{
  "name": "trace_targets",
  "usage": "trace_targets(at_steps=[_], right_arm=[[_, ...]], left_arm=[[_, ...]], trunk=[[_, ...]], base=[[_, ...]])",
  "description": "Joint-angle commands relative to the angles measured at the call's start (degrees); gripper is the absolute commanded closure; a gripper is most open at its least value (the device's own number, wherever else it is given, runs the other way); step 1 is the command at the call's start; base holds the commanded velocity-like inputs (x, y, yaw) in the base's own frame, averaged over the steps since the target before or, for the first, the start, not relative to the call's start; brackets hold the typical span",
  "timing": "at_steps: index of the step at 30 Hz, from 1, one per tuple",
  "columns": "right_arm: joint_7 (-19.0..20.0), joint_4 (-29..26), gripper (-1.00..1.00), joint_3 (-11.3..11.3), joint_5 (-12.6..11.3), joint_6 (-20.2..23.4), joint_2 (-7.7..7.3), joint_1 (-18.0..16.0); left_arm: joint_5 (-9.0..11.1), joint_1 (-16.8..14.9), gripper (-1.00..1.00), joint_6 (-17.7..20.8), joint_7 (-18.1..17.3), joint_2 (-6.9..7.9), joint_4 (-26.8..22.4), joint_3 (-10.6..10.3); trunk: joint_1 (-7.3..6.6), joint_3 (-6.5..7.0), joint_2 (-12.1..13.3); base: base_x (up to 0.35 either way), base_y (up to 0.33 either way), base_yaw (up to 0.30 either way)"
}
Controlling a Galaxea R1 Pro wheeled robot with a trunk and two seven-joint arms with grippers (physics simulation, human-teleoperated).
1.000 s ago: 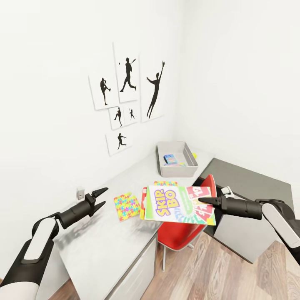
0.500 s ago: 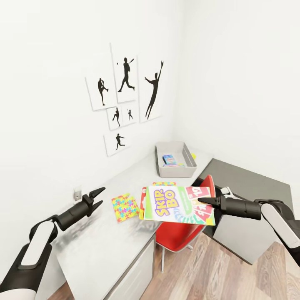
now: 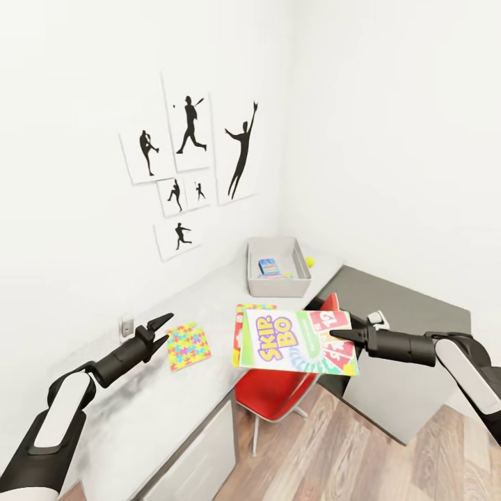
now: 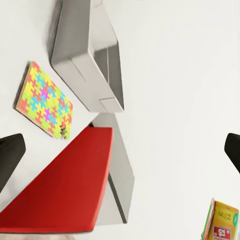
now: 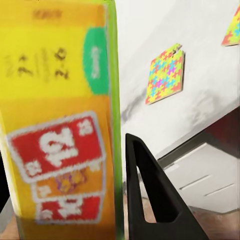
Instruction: Put all the toys in the child's room - the three board games (two on the bed and one on the table), the two jigsaw puzzles on the table, and the tennis ball on the table - inside the toy box on the table in the child's room.
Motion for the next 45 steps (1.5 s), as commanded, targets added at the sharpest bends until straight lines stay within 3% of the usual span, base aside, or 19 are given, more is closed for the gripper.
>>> trace_targets(at_steps=[1,24,42,45], right_arm=[[0.2,-0.19,1.0,0.07,0.11,0.15,-0.05,-0.05],[-0.27,-0.75,1.0,0.09,0.31,0.15,0.11,-0.01],[-0.46,-0.27,1.0,-0.07,0.35,0.15,0.32,-0.06],[-0.94,0.69,1.0,-2.13,0.37,0.15,0.25,-0.47]], left_arm=[[-0.03,-0.06,-1.0,0.35,-0.11,-0.03,-0.01,0.1],[-0.11,-0.13,-1.0,0.3,0.06,-0.04,0.34,0.18],[-0.02,-0.13,-1.0,0.3,-0.3,-0.11,0.6,0.18],[0.11,-0.14,-1.0,0.3,-0.53,-0.17,0.5,0.18]], trunk=[[0.04,-0.13,-0.13],[0.04,-0.13,-0.13],[0.04,-0.13,-0.13],[0.04,-0.13,-0.13]], base=[[0.0,-0.306,0.165],[0.014,-0.3,0.193],[0.019,-0.056,0.23],[0.001,-0.003,0.148]])
